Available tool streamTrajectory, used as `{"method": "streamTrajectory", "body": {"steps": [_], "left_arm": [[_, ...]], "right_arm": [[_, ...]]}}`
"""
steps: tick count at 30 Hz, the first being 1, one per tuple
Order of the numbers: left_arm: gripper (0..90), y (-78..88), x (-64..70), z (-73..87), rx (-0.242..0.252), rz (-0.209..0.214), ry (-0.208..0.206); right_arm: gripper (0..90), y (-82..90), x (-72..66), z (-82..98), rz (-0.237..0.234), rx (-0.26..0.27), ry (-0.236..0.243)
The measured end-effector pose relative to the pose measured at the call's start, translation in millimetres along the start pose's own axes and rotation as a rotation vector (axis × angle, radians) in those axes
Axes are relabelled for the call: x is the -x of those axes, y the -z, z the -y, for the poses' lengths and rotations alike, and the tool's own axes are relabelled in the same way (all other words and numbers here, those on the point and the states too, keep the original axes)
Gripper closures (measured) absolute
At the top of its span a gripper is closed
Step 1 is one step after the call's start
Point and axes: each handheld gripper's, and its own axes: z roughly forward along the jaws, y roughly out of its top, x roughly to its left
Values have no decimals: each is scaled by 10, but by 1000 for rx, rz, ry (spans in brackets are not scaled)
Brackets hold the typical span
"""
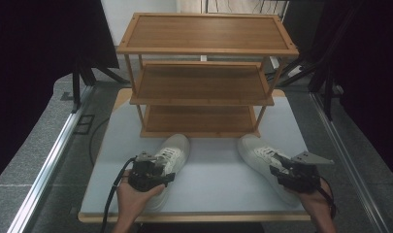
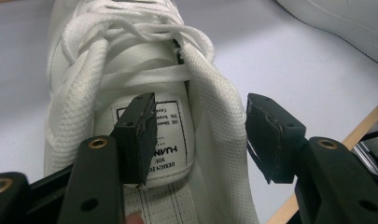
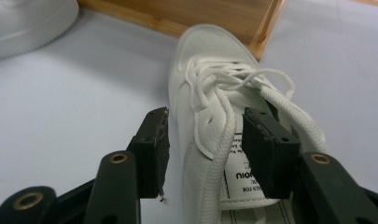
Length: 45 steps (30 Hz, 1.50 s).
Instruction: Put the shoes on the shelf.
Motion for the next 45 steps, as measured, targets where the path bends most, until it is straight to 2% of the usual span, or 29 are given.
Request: {"method": "streamTrajectory", "body": {"steps": [5,8,11,12,13,14,15,16,17,18,19,21,22,23,24,25,29,30,31,32,33,34,37,38,39,40,41,44,45], "left_arm": [[448,-3,6,-7,-7,-5,-7],[450,-11,16,-25,-22,-12,-17],[441,-5,30,-46,-32,-1,-28],[441,50,40,-55,-4,25,-28],[441,50,40,-55,-4,25,-28],[441,97,37,-57,19,33,-29],[440,146,35,-55,42,39,-27],[440,248,23,-47,67,46,-31],[440,248,23,-47,67,46,-31],[440,290,10,-43,80,45,-30],[440,365,-18,-36,108,42,-20],[440,480,-83,-23,153,28,-4],[439,551,-167,-11,186,-4,19],[436,551,-167,-11,186,-4,19],[433,567,-251,-5,197,-35,34],[430,547,-287,-3,195,-56,40],[412,438,-354,-5,166,-66,54],[408,336,-375,-13,126,-77,42],[404,336,-375,-13,126,-77,42],[406,229,-396,-18,88,-85,37],[410,229,-396,-18,88,-85,37],[415,140,-427,-24,62,-101,36],[432,70,-467,-39,43,-109,38],[439,7,-468,-63,29,-110,39],[456,7,-468,-63,29,-110,39],[471,-42,-450,-88,26,-123,33],[501,-42,-450,-88,26,-123,33],[576,-77,-420,-131,24,-126,22],[588,-77,-420,-131,24,-126,22]], "right_arm": [[517,-27,39,-27,-3,-36,5],[532,-62,9,-71,-2,-60,22],[539,-98,-1,-100,-16,-67,18],[537,-125,13,-122,-30,-75,-5],[537,-125,13,-122,-30,-75,-5],[537,-118,26,-128,-34,-69,-9],[536,-96,40,-134,-40,-55,-18],[536,-17,90,-144,-64,-14,-31],[536,-17,90,-144,-64,-14,-31],[536,33,124,-156,-57,9,-40],[532,133,219,-188,-24,46,-41],[521,174,277,-206,-9,54,-49],[506,216,399,-233,12,62,-49],[506,216,399,-233,12,62,-49],[490,195,529,-252,16,42,-67],[489,168,573,-258,16,31,-68],[475,-56,645,-257,-54,-30,-47],[473,-119,650,-253,-70,-38,-38],[473,-119,650,-253,-70,-38,-38],[474,-239,666,-238,-86,-57,-22],[474,-239,666,-238,-86,-57,-22],[484,-335,688,-235,-87,-108,-6],[485,-352,715,-253,-98,-109,-1],[487,-388,715,-256,-118,-125,27],[487,-388,715,-256,-118,-125,27],[486,-424,715,-263,-127,-148,40],[486,-424,715,-263,-127,-148,40],[521,-467,667,-279,-117,-187,92],[521,-467,667,-279,-117,-187,92]]}}
